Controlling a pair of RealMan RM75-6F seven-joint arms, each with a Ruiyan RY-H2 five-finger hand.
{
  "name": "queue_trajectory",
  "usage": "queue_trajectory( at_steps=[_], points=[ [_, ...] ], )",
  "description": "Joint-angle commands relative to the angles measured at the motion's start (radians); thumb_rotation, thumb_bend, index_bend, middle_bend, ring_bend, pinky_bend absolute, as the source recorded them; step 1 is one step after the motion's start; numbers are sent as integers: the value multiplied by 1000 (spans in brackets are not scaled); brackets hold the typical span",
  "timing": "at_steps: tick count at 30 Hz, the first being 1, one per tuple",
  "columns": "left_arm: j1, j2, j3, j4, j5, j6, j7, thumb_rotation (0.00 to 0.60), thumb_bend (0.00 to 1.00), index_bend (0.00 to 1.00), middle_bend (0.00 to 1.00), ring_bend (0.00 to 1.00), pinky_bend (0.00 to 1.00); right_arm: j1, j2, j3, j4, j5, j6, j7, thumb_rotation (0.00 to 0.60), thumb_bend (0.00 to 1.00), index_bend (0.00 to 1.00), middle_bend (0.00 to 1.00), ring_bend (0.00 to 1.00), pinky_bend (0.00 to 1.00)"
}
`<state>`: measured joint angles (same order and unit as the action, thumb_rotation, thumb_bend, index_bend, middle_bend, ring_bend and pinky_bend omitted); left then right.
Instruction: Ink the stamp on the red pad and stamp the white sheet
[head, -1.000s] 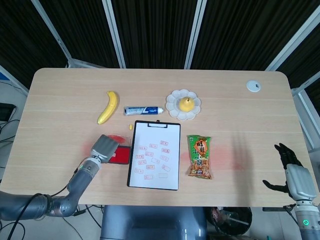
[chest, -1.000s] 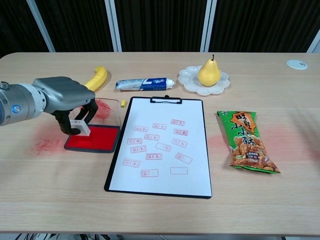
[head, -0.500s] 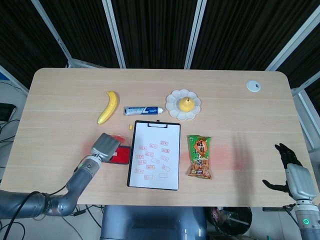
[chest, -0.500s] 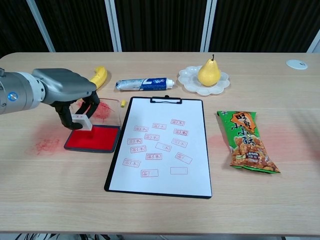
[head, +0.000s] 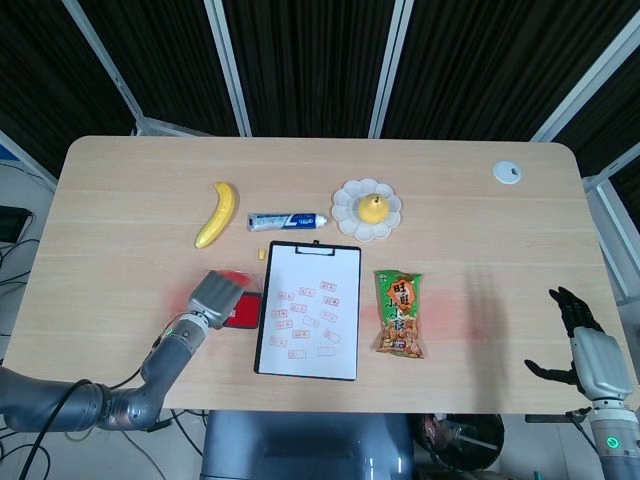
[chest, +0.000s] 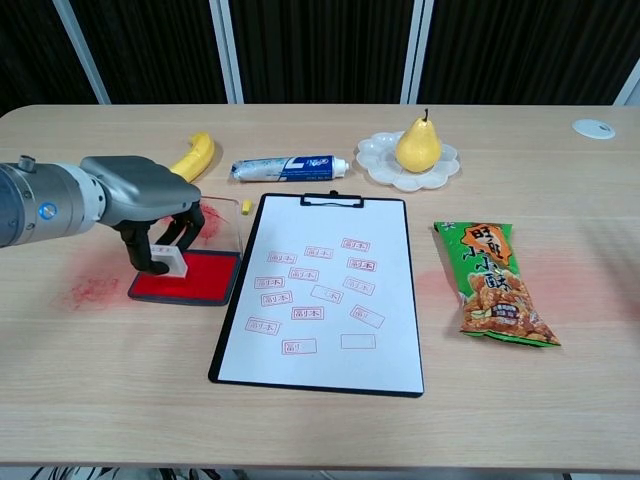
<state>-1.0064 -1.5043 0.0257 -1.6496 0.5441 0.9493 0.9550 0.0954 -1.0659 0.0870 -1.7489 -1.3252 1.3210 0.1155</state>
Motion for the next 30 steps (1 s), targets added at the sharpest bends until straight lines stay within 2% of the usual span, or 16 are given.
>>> queue_trajectory(
  at_steps=[1, 15, 20, 30],
  points=[
    [-4, -9, 8, 9, -4, 2, 3, 600, 634, 795, 851, 880, 1000, 0, 0, 0, 0, -1, 0, 1, 600, 35, 58, 0, 0, 220],
    [-17, -20, 24, 21, -9, 6, -7, 600, 633, 795, 851, 880, 1000, 0, 1, -1, -1, -2, 0, 5, 600, 34, 58, 0, 0, 220],
    [-19, -9, 14, 6, -5, 15, -22, 600, 634, 795, 851, 881, 1000, 0, 2, -1, -1, 0, 0, 9, 600, 35, 58, 0, 0, 219],
    [-51, 90, -48, -155, 34, 76, -30, 600, 634, 799, 855, 880, 1000, 1, 3, 0, -3, 2, -6, 16, 600, 35, 58, 0, 0, 220]
  ],
)
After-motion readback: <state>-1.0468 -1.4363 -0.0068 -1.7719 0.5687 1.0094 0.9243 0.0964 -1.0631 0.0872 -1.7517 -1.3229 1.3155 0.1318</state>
